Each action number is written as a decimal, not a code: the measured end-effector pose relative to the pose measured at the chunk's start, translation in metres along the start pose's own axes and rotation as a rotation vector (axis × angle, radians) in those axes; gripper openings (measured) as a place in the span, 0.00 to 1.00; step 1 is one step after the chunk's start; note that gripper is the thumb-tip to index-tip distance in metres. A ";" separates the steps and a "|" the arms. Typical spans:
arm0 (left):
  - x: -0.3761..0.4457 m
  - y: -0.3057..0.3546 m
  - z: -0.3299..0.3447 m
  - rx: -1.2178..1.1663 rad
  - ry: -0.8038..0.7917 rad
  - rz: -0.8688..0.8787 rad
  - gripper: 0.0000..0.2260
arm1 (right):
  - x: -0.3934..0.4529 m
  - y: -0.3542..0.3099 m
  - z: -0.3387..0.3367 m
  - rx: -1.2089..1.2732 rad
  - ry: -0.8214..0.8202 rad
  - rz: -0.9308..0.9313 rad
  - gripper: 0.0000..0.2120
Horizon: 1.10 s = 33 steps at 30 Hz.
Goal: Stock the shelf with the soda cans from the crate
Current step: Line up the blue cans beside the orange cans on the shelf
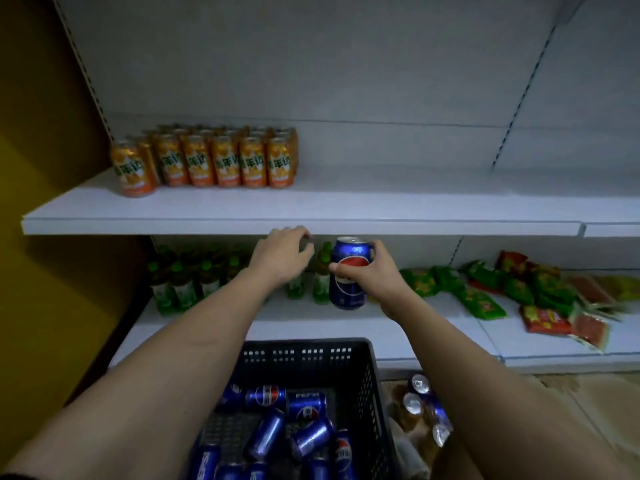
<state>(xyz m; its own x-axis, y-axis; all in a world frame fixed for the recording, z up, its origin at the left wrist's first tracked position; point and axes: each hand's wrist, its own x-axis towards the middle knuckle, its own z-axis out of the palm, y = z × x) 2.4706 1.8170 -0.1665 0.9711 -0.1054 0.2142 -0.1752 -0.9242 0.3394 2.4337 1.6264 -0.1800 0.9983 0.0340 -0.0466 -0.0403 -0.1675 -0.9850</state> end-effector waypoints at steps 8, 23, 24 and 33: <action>0.123 0.011 -0.008 0.152 0.021 0.097 0.18 | 0.106 -0.077 -0.039 0.138 0.111 -0.151 0.30; 0.182 -0.036 0.045 0.133 -0.206 0.029 0.26 | 0.360 -0.048 0.014 -0.038 0.233 -0.278 0.35; 0.182 -0.035 0.045 0.136 -0.207 0.027 0.26 | 0.372 -0.046 0.016 -0.051 0.234 -0.286 0.35; 0.179 -0.031 0.044 0.148 -0.222 0.003 0.25 | 0.444 -0.033 0.024 -0.105 0.221 -0.314 0.44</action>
<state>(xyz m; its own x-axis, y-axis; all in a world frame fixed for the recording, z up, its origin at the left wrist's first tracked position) 2.6575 1.8111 -0.1789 0.9853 -0.1710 0.0030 -0.1682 -0.9658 0.1975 2.8769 1.6708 -0.1720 0.9465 -0.1114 0.3028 0.2618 -0.2834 -0.9226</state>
